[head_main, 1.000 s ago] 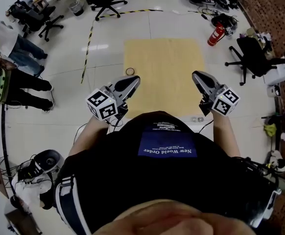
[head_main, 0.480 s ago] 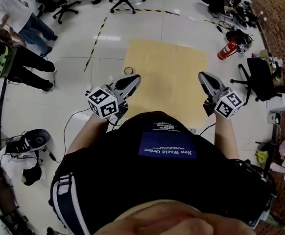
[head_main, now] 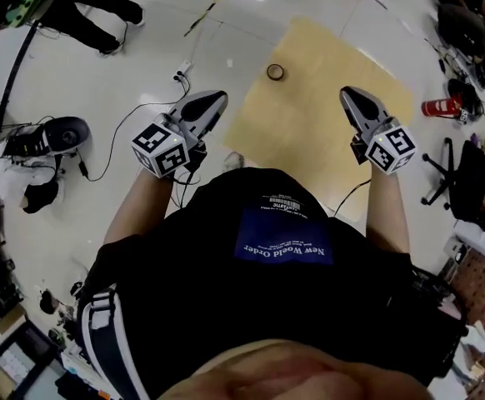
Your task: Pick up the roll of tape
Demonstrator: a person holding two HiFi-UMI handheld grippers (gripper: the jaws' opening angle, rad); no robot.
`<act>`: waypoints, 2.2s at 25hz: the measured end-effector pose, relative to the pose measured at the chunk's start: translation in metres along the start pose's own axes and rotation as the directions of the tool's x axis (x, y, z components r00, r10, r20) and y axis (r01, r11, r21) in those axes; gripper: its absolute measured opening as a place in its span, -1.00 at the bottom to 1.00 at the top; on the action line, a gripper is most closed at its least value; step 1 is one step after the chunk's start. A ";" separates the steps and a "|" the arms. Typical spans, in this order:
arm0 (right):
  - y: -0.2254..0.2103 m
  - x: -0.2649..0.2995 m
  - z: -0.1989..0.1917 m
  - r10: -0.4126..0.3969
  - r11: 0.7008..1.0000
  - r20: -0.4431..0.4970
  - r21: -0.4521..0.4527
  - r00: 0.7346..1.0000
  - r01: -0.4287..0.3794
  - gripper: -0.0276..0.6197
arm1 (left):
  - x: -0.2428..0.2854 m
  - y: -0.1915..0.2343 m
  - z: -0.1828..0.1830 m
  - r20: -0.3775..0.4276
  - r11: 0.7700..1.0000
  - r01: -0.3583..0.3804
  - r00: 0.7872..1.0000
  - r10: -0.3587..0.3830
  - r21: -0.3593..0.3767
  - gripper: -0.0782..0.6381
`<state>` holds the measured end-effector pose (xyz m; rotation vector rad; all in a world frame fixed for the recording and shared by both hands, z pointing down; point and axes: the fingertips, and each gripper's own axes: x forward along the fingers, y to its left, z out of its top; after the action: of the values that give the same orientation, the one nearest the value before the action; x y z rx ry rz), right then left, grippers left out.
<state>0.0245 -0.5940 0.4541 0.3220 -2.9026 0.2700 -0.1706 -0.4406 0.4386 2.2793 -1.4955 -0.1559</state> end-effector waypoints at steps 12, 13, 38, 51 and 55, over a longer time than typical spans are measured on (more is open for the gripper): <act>0.018 0.215 -0.166 0.087 0.980 -0.447 -0.124 0.890 -0.157 -0.75 | -0.080 0.108 -0.068 -0.052 0.981 -0.124 0.992 0.117 -0.152 -0.76; 0.015 0.223 -0.177 0.077 0.978 -0.478 -0.133 0.875 -0.159 -0.74 | -0.079 0.112 -0.071 -0.058 0.977 -0.126 0.991 0.118 -0.169 -0.76; -0.020 0.275 -0.260 -0.049 0.977 -0.709 -0.179 0.704 -0.113 -0.81 | -0.056 0.141 -0.124 -0.133 0.986 -0.043 0.991 0.021 -0.162 -0.76; 0.051 0.228 -0.069 -0.019 0.974 -0.566 -0.198 0.824 -0.114 -0.81 | -0.057 0.082 -0.022 -0.016 0.999 0.035 0.999 -0.035 -0.014 -0.76; 0.074 0.204 -0.002 -0.014 0.966 -0.501 -0.230 0.865 -0.117 -0.81 | -0.047 0.061 0.019 0.024 0.996 0.074 0.997 -0.075 0.049 -0.76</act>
<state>-0.1871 -0.5628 0.4902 0.1059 -2.3916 -0.0177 -0.2483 -0.4246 0.4396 2.3810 -1.4426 -0.1738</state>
